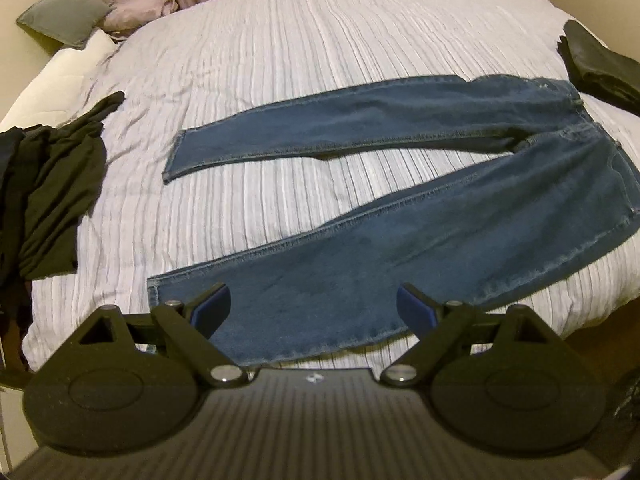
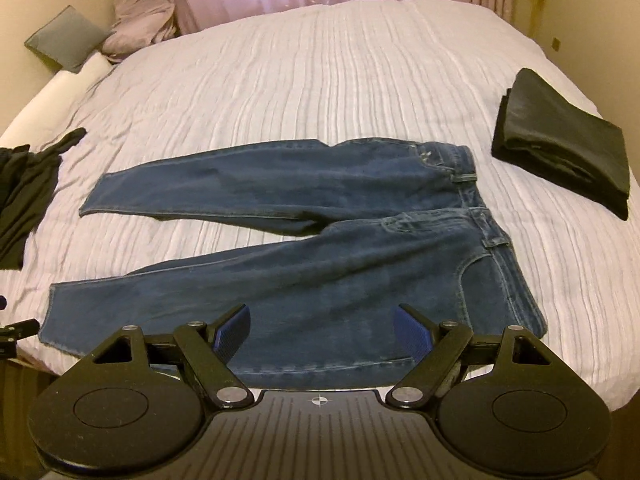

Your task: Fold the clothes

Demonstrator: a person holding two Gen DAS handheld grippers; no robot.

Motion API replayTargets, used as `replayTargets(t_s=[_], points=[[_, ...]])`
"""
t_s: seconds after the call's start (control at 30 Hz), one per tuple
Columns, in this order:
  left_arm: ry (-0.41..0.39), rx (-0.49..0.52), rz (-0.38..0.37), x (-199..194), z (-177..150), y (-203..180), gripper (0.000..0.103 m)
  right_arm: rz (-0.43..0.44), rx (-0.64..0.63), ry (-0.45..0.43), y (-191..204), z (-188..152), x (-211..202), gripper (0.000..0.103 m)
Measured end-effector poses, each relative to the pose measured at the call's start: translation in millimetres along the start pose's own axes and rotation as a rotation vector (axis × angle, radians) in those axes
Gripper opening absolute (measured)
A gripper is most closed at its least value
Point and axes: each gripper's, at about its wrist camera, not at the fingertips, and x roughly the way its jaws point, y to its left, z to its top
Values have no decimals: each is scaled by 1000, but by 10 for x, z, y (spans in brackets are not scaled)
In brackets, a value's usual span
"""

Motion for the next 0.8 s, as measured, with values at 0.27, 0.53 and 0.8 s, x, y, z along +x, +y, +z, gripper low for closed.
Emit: replayTargets(t_s=[0.27,0.53,0.8], points=[[1,46,-32,44,17,-138,88,-22,-7,52,10,-86,56,82],[-7,73,-44,67,98,-223,88,-34,6,90,-29,-169,84,82],[1,85,-52,96,110,-254,88,-37,19,93,-52,-176,84,82]])
